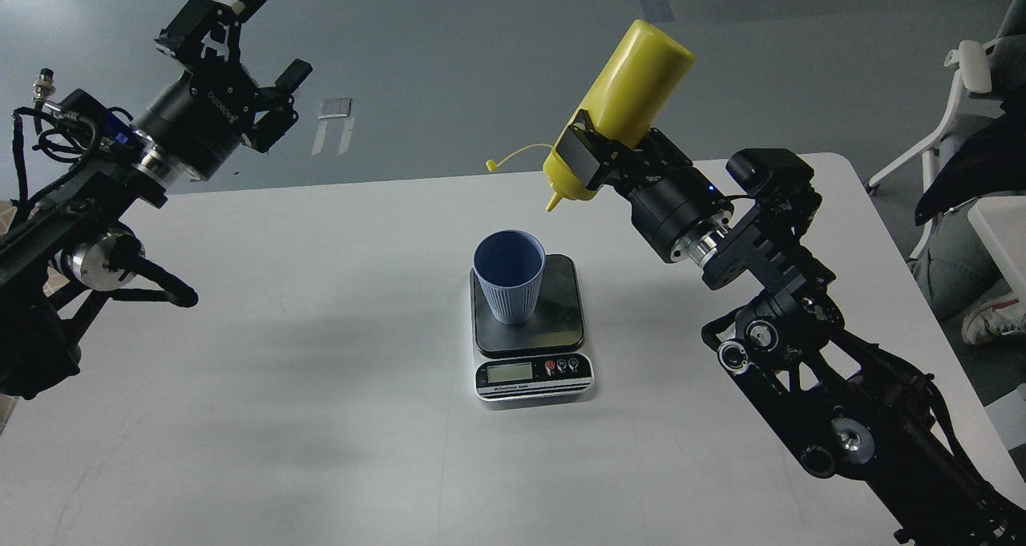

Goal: Pour seasoning into cup on scale with both arms
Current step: 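Hold the inverted yellow bottle over the blue cup to pour, then turn the yellow bottle upright and lower it toward the table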

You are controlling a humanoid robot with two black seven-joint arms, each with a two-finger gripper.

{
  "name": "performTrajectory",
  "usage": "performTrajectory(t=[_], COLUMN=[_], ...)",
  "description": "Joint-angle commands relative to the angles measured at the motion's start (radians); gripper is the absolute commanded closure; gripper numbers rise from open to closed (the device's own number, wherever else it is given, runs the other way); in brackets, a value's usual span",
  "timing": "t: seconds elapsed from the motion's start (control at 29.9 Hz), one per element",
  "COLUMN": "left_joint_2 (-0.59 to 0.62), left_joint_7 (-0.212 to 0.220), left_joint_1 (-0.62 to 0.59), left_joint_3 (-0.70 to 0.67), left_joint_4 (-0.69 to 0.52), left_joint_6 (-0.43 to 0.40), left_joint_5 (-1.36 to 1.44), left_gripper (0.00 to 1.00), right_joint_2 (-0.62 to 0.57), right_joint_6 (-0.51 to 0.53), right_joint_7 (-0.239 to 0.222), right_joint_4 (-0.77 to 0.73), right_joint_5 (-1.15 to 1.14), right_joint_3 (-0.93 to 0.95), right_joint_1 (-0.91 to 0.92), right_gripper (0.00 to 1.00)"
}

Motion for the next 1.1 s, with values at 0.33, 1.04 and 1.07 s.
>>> performTrajectory(t=[0.33, 1.04, 1.07], left_joint_2=[0.001, 0.017, 0.020], left_joint_7=[0.000, 0.000, 0.000], left_joint_1=[0.000, 0.007, 0.007], left_joint_3=[0.002, 0.025, 0.025], left_joint_4=[-0.001, -0.005, -0.005], left_joint_6=[0.001, 0.003, 0.003], left_joint_5=[0.000, 0.002, 0.003], left_gripper=[0.02, 0.02, 0.02], right_joint_2=[0.000, 0.000, 0.000], right_joint_6=[-0.002, 0.471, 0.471], right_joint_7=[-0.176, -0.272, -0.272], right_joint_4=[0.041, 0.016, 0.007], right_joint_5=[0.976, 1.794, 1.803], right_joint_3=[0.305, 0.570, 0.581], right_joint_1=[-0.032, -0.363, -0.373], right_gripper=[1.00, 1.00, 1.00])
